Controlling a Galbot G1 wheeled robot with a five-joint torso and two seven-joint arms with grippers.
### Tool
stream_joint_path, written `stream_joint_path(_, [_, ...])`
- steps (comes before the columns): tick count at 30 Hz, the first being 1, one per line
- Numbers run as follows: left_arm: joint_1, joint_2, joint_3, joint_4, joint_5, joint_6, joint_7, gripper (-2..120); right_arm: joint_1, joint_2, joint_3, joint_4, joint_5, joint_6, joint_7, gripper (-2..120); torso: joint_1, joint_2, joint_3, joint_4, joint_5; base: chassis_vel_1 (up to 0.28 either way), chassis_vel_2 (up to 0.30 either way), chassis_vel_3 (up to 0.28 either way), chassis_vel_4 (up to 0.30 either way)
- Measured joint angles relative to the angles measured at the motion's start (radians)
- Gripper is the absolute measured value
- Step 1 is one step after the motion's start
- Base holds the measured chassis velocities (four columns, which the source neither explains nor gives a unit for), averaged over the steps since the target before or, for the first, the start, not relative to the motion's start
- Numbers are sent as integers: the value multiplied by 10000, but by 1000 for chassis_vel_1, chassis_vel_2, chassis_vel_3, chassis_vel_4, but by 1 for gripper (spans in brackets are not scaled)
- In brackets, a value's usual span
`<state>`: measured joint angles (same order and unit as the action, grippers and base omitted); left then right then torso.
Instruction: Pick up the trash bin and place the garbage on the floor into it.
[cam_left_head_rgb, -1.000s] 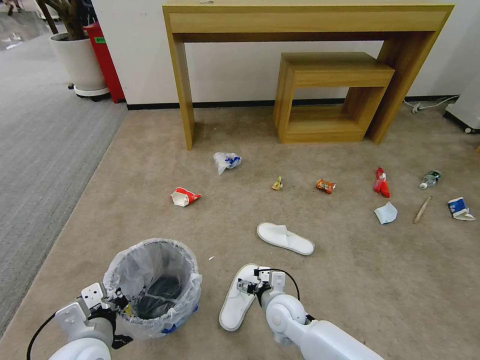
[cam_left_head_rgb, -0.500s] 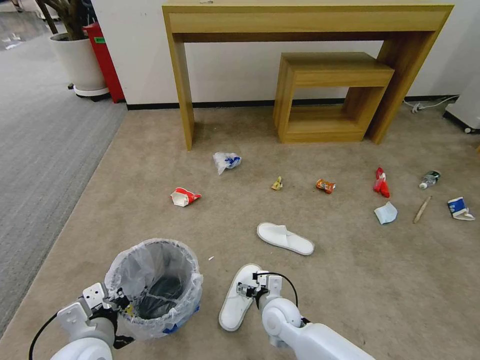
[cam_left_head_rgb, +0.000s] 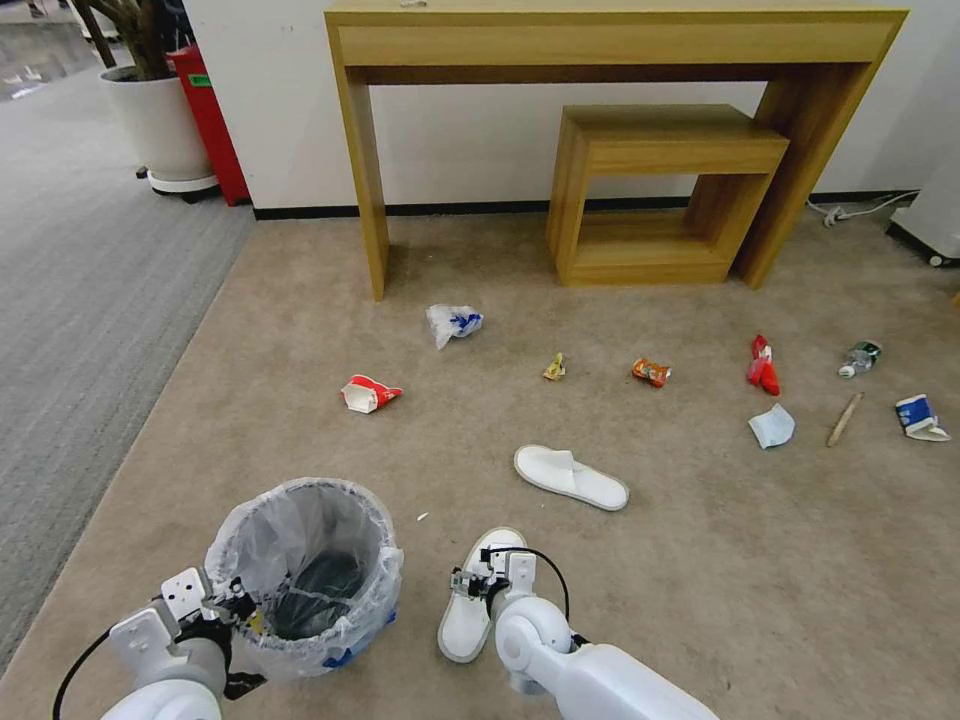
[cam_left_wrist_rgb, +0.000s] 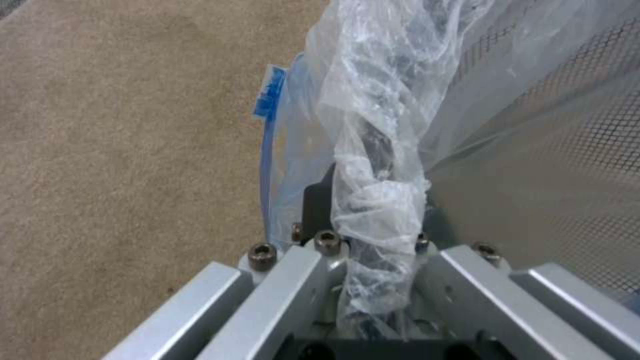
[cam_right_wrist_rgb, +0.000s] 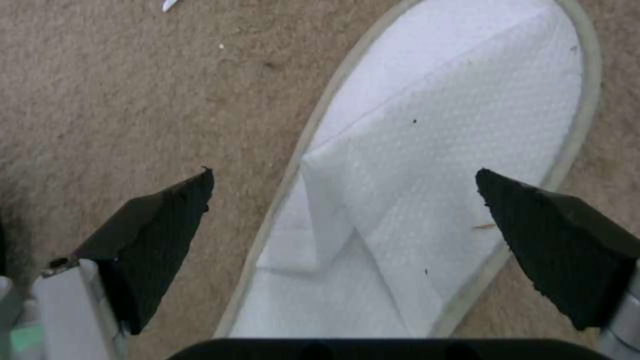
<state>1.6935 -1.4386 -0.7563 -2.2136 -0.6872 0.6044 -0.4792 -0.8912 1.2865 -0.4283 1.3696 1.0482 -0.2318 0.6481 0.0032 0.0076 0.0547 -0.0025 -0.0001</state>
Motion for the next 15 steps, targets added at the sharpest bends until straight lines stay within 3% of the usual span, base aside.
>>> stream_joint_path(15, [-191,73,91,248,7,-67,6,0,-90,63,225,-362,-257,147,53,99,0,0,0,0,1,0,0,0,0])
